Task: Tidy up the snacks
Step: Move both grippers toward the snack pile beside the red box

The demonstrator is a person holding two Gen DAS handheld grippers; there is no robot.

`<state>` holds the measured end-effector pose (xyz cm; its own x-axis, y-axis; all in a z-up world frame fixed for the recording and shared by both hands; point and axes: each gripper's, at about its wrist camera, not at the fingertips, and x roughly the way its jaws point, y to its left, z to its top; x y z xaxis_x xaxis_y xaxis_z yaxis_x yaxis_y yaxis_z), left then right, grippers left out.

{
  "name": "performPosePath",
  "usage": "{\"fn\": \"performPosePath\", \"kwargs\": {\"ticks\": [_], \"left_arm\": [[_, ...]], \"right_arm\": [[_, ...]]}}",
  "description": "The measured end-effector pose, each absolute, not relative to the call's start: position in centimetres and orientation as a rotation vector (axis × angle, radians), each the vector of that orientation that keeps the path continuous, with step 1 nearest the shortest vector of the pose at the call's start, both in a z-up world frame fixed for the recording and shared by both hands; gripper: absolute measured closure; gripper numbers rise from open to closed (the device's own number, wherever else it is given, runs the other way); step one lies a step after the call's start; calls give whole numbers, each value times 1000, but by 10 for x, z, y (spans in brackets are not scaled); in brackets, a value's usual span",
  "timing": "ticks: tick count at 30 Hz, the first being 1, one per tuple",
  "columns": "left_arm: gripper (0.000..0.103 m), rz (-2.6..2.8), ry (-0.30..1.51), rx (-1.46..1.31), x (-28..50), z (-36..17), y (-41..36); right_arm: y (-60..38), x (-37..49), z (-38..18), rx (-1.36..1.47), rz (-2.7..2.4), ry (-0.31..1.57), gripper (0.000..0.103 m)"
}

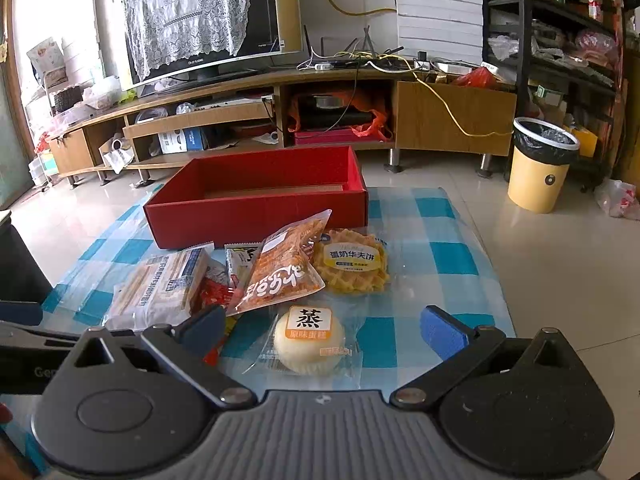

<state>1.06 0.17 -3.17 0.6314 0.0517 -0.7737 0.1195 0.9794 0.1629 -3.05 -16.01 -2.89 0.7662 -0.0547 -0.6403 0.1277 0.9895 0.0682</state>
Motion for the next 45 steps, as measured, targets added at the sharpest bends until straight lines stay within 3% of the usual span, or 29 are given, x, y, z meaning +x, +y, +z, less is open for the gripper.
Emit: {"fn": "performPosePath", "kwargs": {"ticks": [45], "left_arm": [[5,-28,911,212,11,-32,1]], "right_arm": [[-158,-25,-34,98,-103,726,2]]}}
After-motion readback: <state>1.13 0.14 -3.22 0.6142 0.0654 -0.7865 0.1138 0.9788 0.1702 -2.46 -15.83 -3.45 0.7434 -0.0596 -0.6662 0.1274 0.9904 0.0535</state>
